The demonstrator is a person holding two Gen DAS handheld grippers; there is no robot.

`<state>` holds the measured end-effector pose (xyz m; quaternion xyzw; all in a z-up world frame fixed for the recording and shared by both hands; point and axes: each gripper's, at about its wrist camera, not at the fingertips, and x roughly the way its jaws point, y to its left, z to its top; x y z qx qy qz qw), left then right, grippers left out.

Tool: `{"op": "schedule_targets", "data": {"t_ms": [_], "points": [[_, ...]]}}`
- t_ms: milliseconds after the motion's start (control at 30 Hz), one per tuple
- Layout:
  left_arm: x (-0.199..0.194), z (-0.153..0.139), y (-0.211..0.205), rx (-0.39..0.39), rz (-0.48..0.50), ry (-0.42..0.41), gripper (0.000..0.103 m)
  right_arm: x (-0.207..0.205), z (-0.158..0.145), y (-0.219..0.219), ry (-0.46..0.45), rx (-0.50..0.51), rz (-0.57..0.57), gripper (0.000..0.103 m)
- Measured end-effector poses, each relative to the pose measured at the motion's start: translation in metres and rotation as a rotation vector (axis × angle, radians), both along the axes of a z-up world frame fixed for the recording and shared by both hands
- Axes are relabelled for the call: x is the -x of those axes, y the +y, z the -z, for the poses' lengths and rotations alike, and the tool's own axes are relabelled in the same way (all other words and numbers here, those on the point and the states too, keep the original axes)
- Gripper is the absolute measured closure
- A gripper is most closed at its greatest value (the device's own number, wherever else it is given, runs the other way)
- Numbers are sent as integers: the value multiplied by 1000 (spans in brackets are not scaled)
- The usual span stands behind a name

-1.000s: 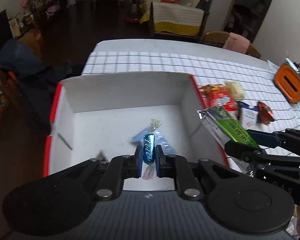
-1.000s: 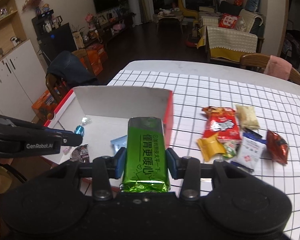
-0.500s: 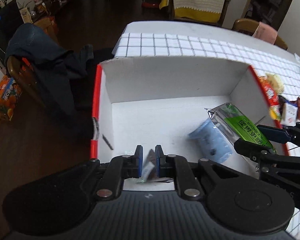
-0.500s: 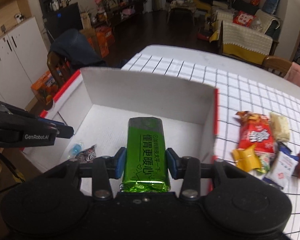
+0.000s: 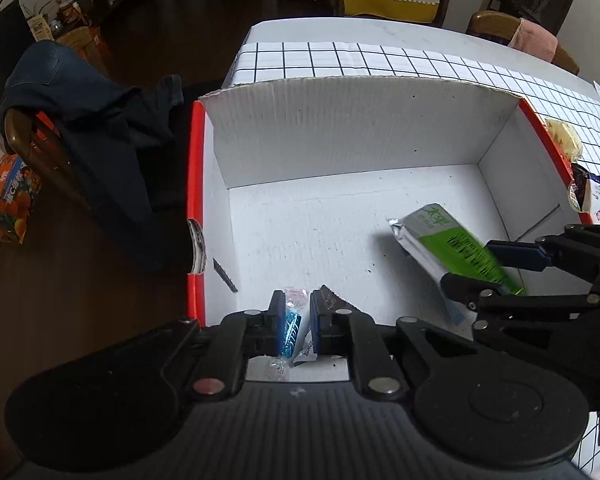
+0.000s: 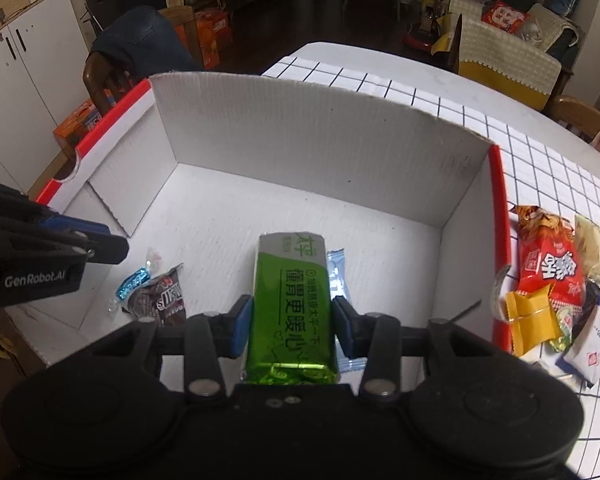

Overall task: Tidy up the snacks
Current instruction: 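Carry the green bar and blue candy into the box and open both grippers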

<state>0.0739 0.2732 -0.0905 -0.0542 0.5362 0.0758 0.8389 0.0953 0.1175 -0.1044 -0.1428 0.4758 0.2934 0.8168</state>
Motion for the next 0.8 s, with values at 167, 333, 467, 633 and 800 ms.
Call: {"op": "schedule_targets", "data": {"t_ms": [167,333,467,633,800], "points": [[2,-1,-3,-2,7,-7,91,1,-4,-2,6,-7,14,61],[6,-8,-5,4,16,-30,91,4,-15,-8,6,-26,32,60],[12,-17,-9,16,23,-53,91,9,-28,-15,-2,-55,47,59],[19,-30,-15,26,36,-82,90,17,-43,-23,-19,-85,65,56],[27,-45,-23,33,58,-118,85,25,-59,-34,-31,-116,89,55]]}}
